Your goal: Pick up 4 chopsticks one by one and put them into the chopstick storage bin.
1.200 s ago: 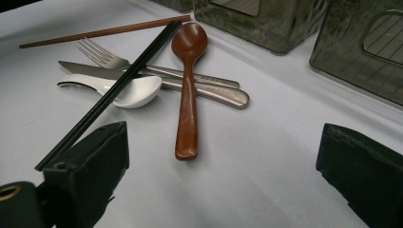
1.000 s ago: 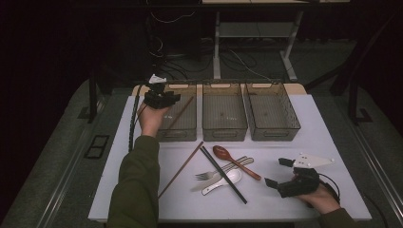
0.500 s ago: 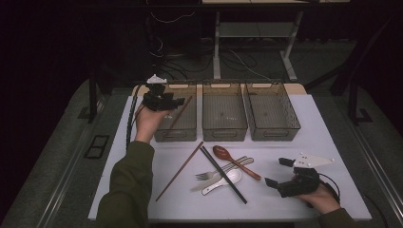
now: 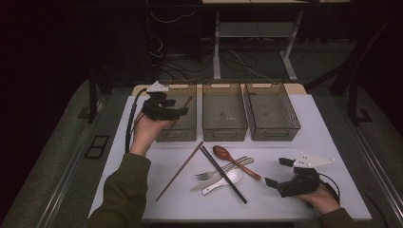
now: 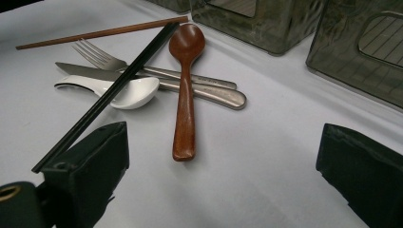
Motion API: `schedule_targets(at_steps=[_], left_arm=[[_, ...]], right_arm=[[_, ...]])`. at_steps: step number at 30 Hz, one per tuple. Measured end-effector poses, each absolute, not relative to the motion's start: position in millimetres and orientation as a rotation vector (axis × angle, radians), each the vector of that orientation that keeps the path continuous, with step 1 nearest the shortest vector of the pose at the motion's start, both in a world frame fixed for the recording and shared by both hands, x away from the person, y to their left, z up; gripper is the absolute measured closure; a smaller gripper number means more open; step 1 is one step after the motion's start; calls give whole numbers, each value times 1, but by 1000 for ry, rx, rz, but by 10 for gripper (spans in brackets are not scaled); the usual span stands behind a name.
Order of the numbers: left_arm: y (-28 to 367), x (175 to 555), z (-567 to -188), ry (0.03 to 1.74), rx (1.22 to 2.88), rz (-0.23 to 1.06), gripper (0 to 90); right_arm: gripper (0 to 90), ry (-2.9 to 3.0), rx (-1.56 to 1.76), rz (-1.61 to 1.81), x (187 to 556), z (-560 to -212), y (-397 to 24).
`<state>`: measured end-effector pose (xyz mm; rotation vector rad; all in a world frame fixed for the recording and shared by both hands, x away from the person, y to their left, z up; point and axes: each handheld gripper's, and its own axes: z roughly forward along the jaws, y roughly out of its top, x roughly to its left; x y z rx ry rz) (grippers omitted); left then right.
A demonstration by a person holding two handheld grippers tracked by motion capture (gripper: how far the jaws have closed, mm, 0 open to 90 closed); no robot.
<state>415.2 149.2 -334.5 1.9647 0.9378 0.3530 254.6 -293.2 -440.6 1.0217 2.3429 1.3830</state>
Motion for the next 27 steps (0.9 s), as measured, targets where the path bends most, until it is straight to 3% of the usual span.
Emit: schedule_targets(at_steps=[27], left_arm=[[145, 341, -362, 865, 1991, 344, 297]], right_arm=[[32, 2340, 1032, 1379, 255, -441, -293]])
